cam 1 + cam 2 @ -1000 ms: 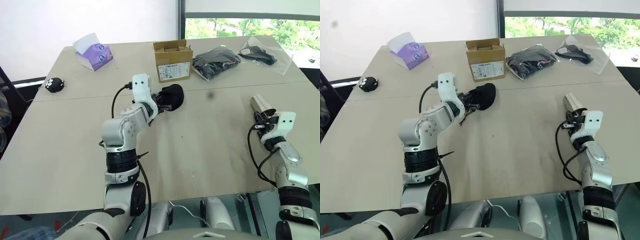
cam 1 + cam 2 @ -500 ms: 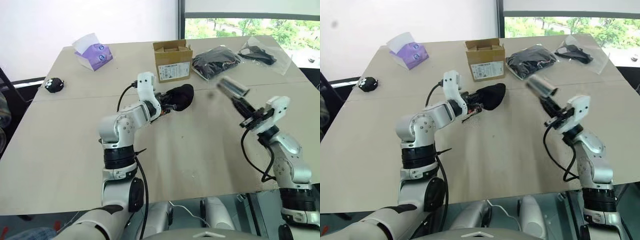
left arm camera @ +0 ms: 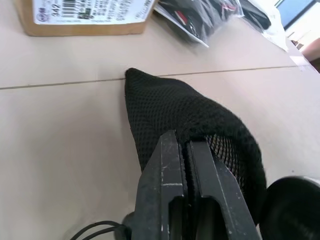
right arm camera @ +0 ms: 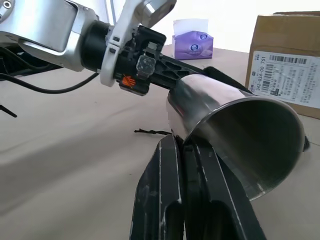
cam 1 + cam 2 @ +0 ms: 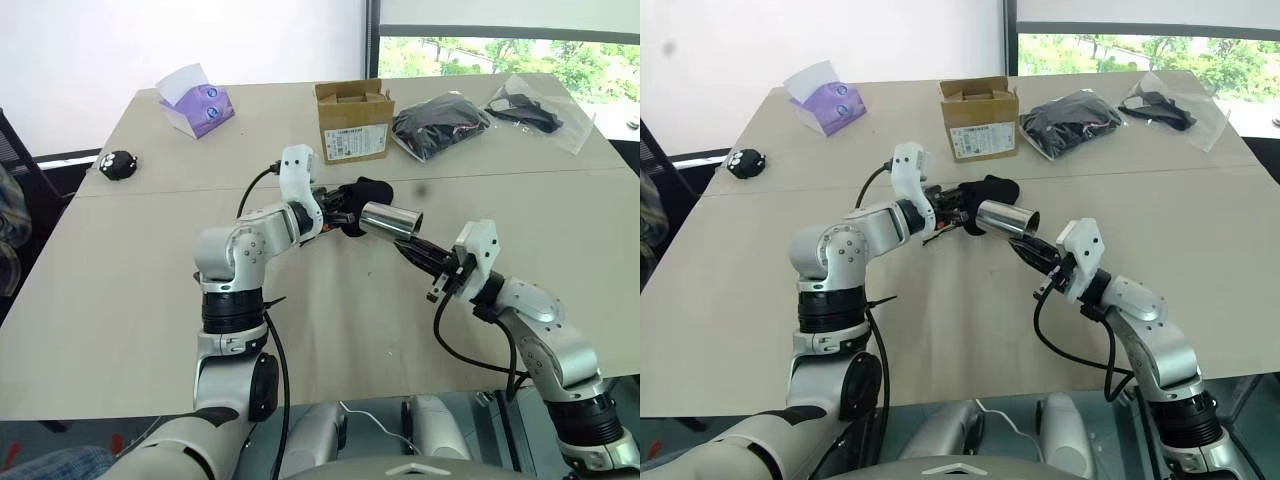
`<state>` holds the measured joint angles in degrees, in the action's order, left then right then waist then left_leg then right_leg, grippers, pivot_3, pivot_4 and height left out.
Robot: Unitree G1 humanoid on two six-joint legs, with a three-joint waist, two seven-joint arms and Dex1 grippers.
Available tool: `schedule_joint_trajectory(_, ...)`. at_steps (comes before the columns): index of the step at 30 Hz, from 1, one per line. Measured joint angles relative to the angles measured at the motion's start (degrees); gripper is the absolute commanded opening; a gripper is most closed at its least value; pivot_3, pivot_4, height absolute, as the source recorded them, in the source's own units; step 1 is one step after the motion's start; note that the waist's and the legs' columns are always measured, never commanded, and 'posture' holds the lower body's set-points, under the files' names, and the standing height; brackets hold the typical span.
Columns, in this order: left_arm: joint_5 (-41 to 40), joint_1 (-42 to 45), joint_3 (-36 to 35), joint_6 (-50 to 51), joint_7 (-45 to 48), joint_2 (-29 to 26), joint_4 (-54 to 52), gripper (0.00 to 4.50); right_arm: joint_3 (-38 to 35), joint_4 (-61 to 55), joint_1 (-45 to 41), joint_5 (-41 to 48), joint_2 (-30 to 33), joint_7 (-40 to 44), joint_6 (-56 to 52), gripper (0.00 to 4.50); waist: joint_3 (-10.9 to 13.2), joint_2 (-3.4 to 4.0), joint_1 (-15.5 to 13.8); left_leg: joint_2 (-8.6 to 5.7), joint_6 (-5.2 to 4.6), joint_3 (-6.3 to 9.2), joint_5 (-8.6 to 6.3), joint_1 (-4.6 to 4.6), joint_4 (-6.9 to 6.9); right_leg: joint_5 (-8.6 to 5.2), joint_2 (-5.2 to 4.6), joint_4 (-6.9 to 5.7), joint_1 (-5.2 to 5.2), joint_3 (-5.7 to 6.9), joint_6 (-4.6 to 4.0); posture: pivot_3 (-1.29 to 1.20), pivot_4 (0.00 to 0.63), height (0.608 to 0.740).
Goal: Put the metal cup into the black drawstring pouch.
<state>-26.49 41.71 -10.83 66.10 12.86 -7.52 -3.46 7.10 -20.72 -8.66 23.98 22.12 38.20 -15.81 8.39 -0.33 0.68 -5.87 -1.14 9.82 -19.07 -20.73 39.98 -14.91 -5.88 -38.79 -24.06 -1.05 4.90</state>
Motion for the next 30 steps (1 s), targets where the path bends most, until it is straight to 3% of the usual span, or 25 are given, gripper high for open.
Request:
schedule_joint_trajectory(12,-0.13,0.0,0.64,-0.17,-0.08,-0.67,0.75,0.0,3.14,-4.29,2.46,-0.66,2.83,2.14,-4.07,0.09,0.01,-0.03,0.02,0.0,0.0,0.01,0.0,0.0,-0.01,0.0,-0.01,0.02,0.0,0.01,0.0,0.0,0.15,0.74)
schedule_joint_trajectory(22,-2.58,-0.53,1.37,1.05,1.25,-1.55,-0.95,0.0,2.07,2.87,-3.31,-8.27,-5.92,-8.7,-1.65,0.09,0.02,-0.03,0.05,0.0,0.0,0.01,0.0,-0.02,-0.01,0.0,0.0,0.02,-0.02,0.01,0.0,0.0,0.15,0.74)
schedule_joint_trajectory(30,-3.18,-0.53,1.72,1.05,2.1,-1.77,-0.94,0.0,3.44,6.47,-6.98,-16.31,-6.45,-13.48,-1.24,0.09,0.02,-0.03,0.21,-0.01,0.0,-0.02,0.0,-0.01,-0.02,0.0,0.0,0.0,-0.05,-0.01,0.0,0.0,0.15,0.74)
